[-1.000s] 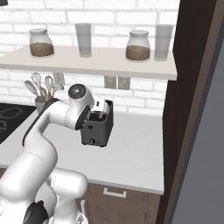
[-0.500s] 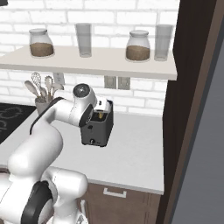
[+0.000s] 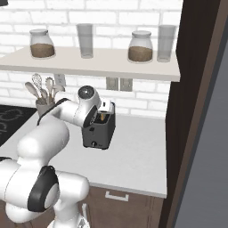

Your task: Start the toaster. Once the lever pops up, take the bread to the plate on the dining counter.

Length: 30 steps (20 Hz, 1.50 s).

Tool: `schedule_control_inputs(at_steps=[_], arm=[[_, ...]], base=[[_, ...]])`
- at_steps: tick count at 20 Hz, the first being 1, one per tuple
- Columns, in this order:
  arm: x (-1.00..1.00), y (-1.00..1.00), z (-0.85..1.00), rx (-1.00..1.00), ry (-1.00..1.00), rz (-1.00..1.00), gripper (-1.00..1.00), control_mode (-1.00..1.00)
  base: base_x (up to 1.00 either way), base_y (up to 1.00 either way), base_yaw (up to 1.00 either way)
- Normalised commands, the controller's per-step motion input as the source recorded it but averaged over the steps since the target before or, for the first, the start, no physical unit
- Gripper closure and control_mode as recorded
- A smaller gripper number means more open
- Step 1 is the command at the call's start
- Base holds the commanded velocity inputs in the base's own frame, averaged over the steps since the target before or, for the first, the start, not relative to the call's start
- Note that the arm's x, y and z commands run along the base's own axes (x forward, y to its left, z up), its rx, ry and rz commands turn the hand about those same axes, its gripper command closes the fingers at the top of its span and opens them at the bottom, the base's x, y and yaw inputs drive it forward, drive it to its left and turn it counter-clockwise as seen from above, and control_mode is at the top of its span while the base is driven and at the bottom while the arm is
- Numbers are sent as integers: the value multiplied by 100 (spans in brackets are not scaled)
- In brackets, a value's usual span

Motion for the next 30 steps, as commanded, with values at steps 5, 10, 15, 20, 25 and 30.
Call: schedule_control_inputs(at_steps=[5,10,15,20,25,30], arm=[[25,-7,0,0,2,0,-100,-100],[14,-11,-4,0,2,0,-100,-100],[18,-3,-10,0,2,0,-100,-100],[19,0,-17,0,2,0,-100,-100],[17,0,-19,0,2,0,-100,-100],[14,0,-13,0,2,0,-100,-100]], base=[[0,0,0],[0,0,0],[0,0,0],[0,0,0],[0,0,0],[0,0,0]])
